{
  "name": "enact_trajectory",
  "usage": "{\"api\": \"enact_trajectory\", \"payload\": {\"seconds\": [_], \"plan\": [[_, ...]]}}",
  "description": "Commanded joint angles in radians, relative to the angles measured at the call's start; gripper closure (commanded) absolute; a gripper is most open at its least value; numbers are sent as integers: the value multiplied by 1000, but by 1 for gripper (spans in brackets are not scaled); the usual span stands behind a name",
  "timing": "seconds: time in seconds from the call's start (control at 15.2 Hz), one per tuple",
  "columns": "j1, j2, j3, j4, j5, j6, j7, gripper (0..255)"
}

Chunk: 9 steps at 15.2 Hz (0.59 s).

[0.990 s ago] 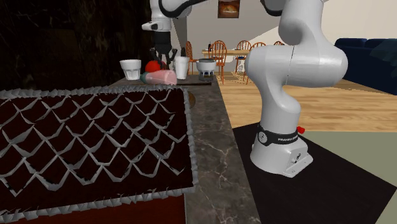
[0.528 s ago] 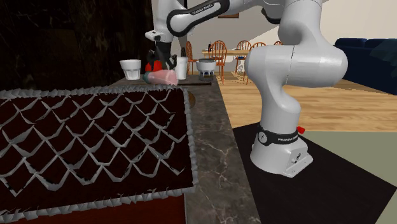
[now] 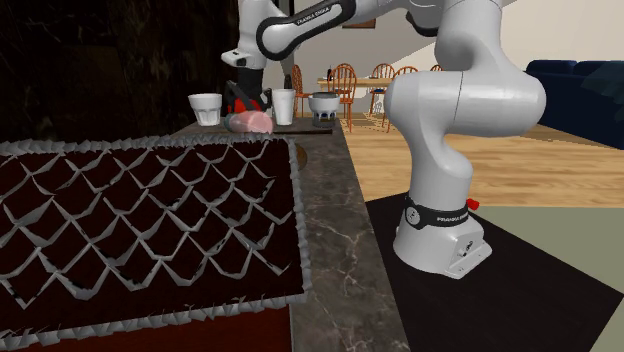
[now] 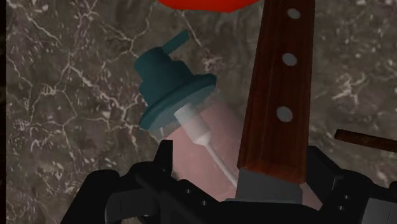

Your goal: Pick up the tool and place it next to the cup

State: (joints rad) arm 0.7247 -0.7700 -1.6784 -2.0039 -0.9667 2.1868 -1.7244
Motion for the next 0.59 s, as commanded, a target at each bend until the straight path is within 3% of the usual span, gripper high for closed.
{"api": "enact_trajectory", "payload": {"seconds": [0.0, 0.07, 0.33, 0.53], "plan": [[-10, -1, 5, -20, 118, -239, -6, 0], [-24, 21, -25, -50, 127, -190, -23, 0], [-71, 130, 41, -10, 266, -234, -100, 0], [-69, 154, 30, -12, 289, -220, -115, 0]]}}
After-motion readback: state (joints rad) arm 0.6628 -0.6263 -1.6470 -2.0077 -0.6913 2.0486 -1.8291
